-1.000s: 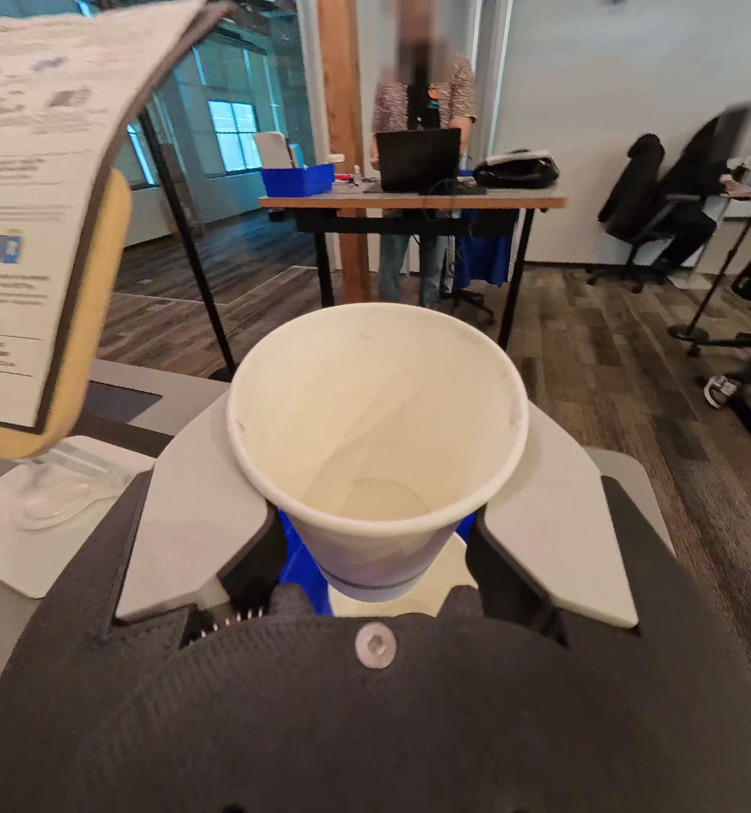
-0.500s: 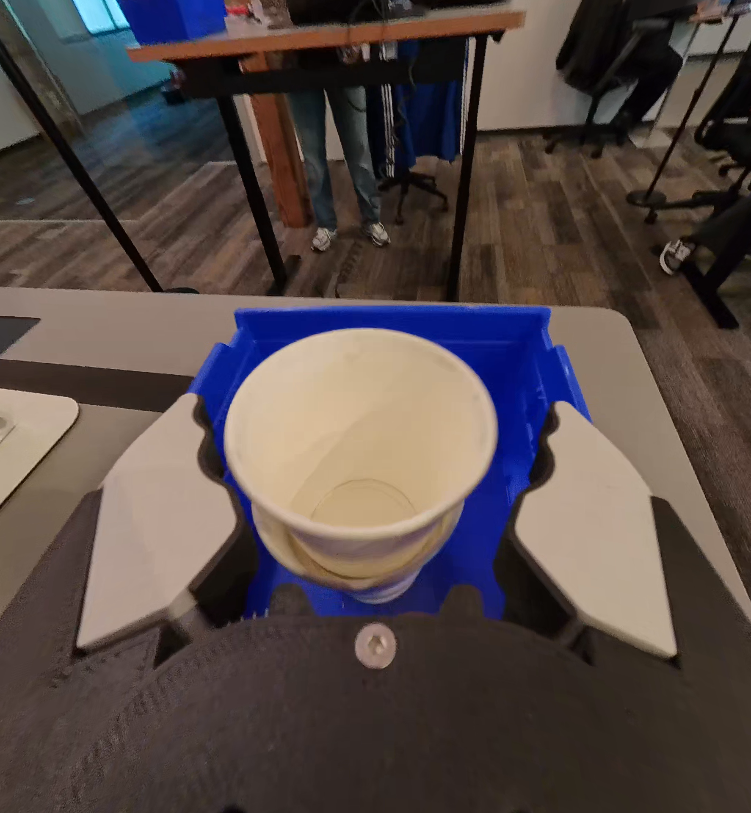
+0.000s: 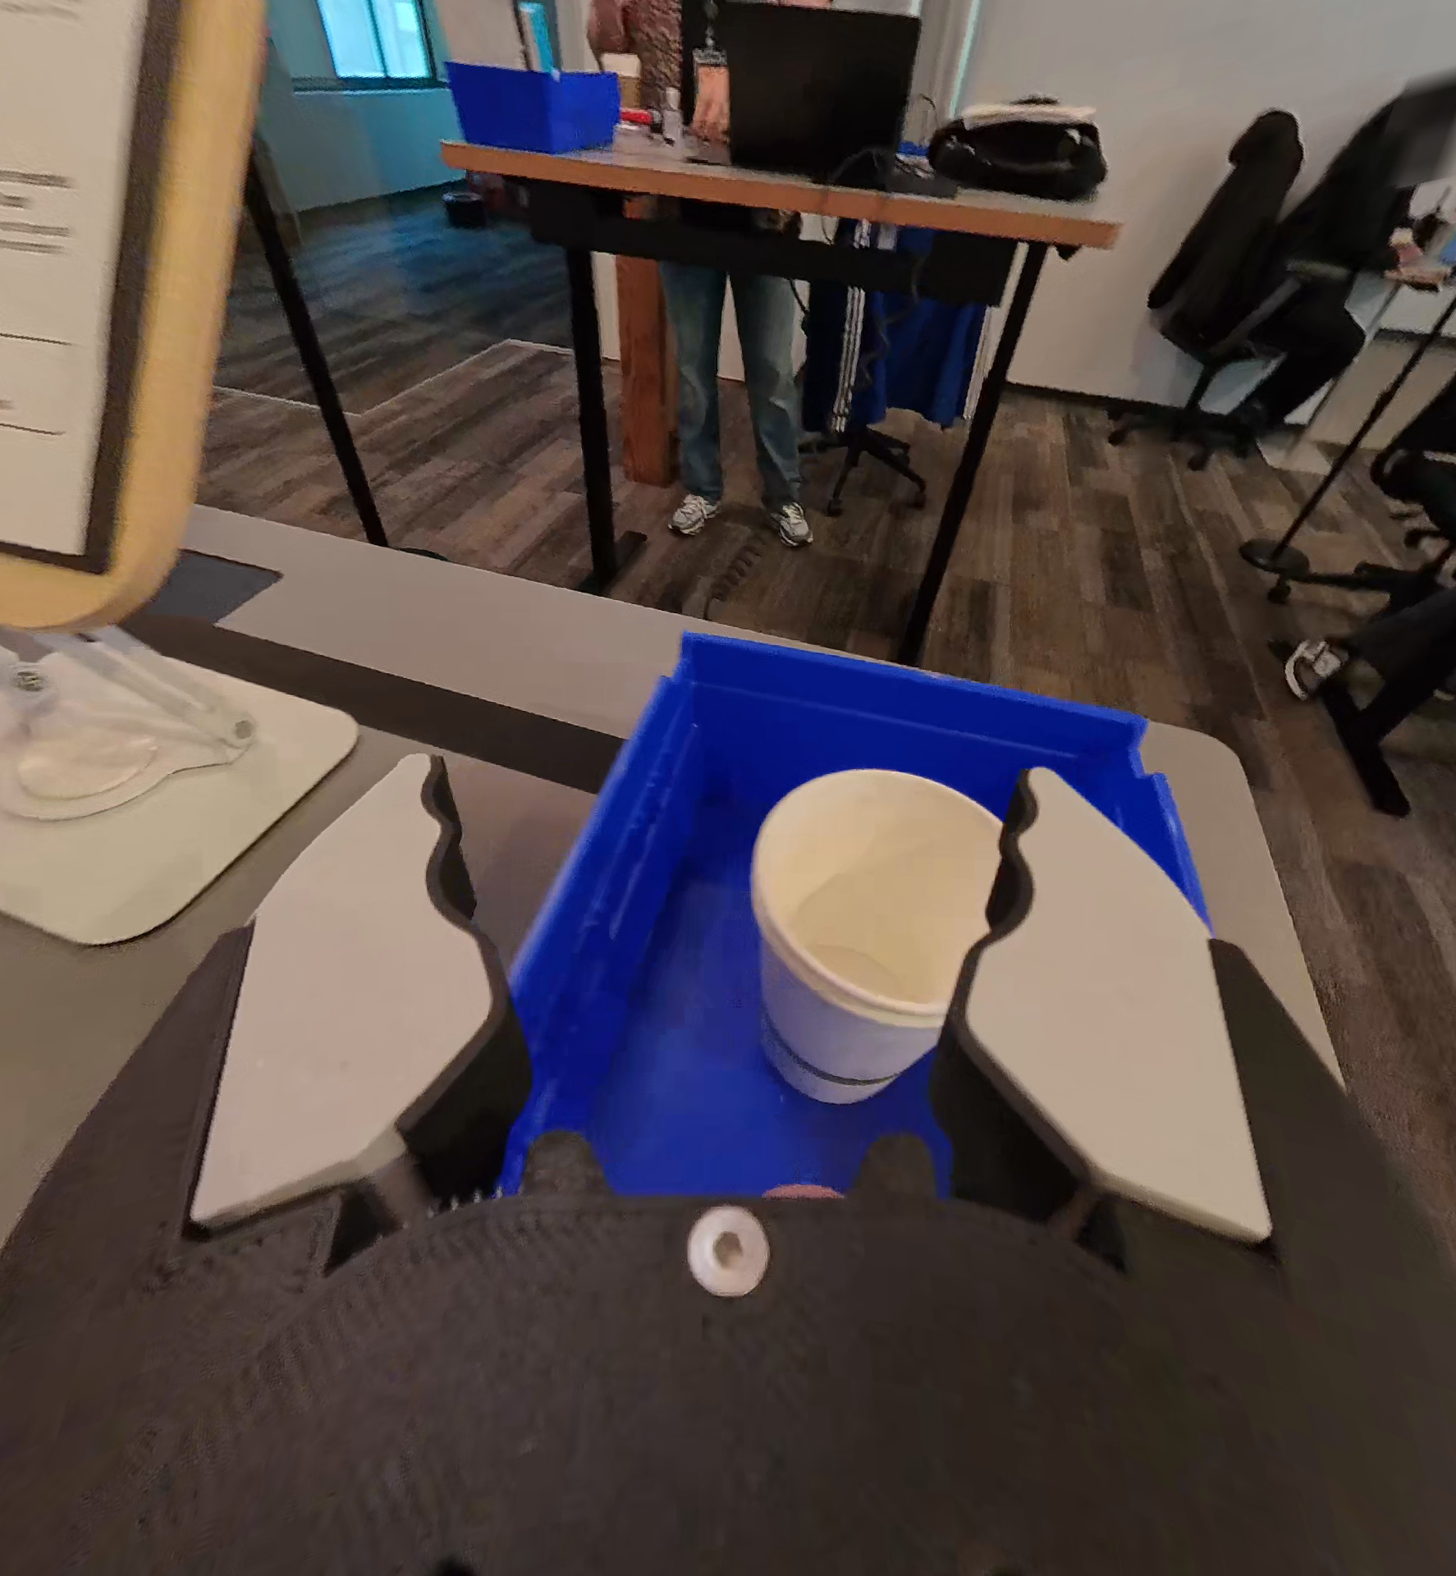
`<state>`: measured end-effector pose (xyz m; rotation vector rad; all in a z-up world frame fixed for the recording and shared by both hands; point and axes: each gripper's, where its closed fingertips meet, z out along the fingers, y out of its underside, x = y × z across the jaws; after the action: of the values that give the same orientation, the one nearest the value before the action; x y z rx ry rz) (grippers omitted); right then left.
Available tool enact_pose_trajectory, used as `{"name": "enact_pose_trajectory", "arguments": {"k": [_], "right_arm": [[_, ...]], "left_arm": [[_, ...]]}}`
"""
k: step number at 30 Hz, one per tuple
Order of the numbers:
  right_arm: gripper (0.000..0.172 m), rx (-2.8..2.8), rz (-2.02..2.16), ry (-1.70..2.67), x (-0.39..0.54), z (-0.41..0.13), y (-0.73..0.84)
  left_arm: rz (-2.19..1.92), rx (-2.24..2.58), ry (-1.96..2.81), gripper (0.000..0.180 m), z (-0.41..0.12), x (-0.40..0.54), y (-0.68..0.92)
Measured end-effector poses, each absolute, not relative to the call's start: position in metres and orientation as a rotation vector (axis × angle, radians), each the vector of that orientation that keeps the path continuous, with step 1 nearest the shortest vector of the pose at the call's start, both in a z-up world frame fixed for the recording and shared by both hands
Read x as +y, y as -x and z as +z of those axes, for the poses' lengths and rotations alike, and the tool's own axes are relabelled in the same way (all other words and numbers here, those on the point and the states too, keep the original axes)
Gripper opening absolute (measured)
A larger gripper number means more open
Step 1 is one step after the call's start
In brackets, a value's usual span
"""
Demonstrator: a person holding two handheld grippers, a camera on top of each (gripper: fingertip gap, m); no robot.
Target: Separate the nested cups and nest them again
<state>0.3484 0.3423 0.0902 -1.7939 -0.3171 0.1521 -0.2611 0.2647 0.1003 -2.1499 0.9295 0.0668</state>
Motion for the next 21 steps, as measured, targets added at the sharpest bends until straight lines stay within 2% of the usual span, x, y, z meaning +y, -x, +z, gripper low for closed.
{"name": "enact_pose_trajectory", "arguments": {"k": [1,4,14,18,21], "right_arm": [[0.119,-0.339,0.157,1.775,0.336,0.095,-0.339],[0.108,-0.404,0.19,1.737,0.321,0.106,-0.311],[0.105,-0.553,0.268,1.716,0.301,0.114,-0.242],[0.104,-0.593,0.277,1.717,0.296,0.112,-0.227],[0.103,-0.595,0.295,1.718,0.295,0.11,-0.223]], "left_arm": [[0.11,0.911,2.178,0.031,0.096,0.269,0.278],[0.218,0.868,2.249,0.033,0.078,0.282,0.323],[0.437,0.956,2.37,0.04,0.016,0.333,0.404],[0.457,1.059,2.403,0.032,-0.001,0.342,0.411],[0.47,1.119,2.427,0.019,-0.011,0.345,0.414]]}}
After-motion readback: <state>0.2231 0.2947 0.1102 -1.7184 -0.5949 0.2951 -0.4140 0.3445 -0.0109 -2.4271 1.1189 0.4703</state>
